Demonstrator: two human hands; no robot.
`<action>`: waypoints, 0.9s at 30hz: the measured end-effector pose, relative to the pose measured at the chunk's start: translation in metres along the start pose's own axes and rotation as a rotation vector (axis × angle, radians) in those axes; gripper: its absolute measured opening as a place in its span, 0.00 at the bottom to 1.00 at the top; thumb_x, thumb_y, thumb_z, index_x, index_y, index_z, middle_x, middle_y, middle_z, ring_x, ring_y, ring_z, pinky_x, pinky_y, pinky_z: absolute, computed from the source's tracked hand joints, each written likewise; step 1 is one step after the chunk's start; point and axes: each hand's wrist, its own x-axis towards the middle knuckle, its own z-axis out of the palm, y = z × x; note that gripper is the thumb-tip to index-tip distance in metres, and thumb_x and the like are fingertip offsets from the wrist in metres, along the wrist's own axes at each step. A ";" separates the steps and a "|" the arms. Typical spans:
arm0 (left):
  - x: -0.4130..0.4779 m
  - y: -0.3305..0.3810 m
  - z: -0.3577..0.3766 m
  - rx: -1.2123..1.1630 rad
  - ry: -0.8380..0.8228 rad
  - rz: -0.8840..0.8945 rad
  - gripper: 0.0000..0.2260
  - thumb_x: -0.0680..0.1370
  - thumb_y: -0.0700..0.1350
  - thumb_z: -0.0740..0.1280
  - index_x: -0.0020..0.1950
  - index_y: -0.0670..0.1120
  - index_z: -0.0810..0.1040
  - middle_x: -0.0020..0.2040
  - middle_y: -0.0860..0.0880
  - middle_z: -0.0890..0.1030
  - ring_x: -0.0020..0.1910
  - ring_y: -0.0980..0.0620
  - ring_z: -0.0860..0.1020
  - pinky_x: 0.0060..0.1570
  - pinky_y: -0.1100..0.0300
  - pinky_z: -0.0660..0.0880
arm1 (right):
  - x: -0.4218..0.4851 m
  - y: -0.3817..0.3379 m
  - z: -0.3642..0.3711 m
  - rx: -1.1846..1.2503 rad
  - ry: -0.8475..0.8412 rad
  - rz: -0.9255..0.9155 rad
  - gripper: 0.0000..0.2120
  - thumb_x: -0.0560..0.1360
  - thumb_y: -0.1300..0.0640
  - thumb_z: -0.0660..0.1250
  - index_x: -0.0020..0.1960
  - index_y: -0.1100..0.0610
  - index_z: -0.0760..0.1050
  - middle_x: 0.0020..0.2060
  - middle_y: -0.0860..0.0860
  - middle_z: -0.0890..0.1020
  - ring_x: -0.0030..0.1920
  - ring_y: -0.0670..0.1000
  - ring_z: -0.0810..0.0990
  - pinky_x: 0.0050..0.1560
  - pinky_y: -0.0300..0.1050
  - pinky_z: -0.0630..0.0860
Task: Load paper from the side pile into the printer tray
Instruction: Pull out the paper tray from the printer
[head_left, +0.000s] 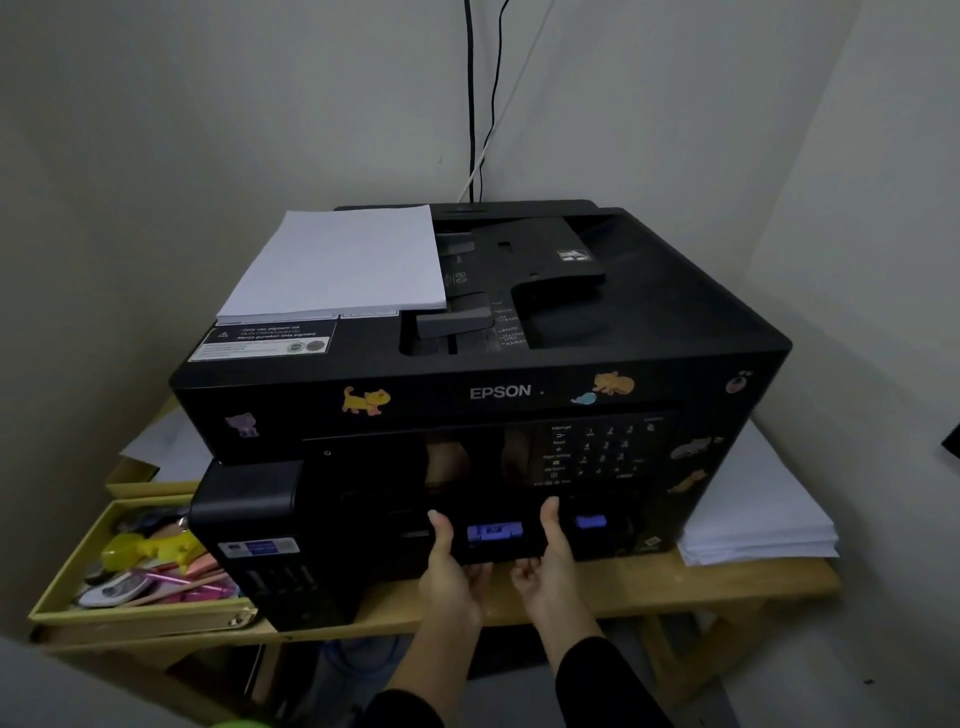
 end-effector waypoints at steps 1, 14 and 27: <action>-0.002 -0.001 0.000 0.004 0.027 -0.015 0.25 0.70 0.65 0.66 0.48 0.44 0.78 0.51 0.44 0.81 0.51 0.46 0.79 0.53 0.54 0.75 | -0.003 0.000 0.002 -0.018 0.036 0.007 0.28 0.57 0.34 0.73 0.42 0.57 0.79 0.25 0.48 0.75 0.21 0.44 0.68 0.19 0.35 0.65; -0.031 -0.015 -0.006 0.108 0.259 -0.173 0.27 0.72 0.58 0.70 0.58 0.36 0.75 0.54 0.37 0.79 0.52 0.38 0.79 0.56 0.45 0.77 | -0.040 0.007 0.000 -0.115 0.455 0.058 0.21 0.74 0.45 0.67 0.54 0.63 0.75 0.40 0.57 0.78 0.42 0.58 0.78 0.45 0.53 0.76; -0.027 -0.013 -0.024 1.558 0.411 0.701 0.39 0.77 0.65 0.53 0.77 0.41 0.47 0.77 0.41 0.51 0.77 0.41 0.48 0.74 0.45 0.45 | -0.049 0.015 0.003 -1.557 0.543 -0.740 0.28 0.76 0.43 0.60 0.71 0.57 0.63 0.72 0.58 0.59 0.73 0.59 0.53 0.74 0.56 0.50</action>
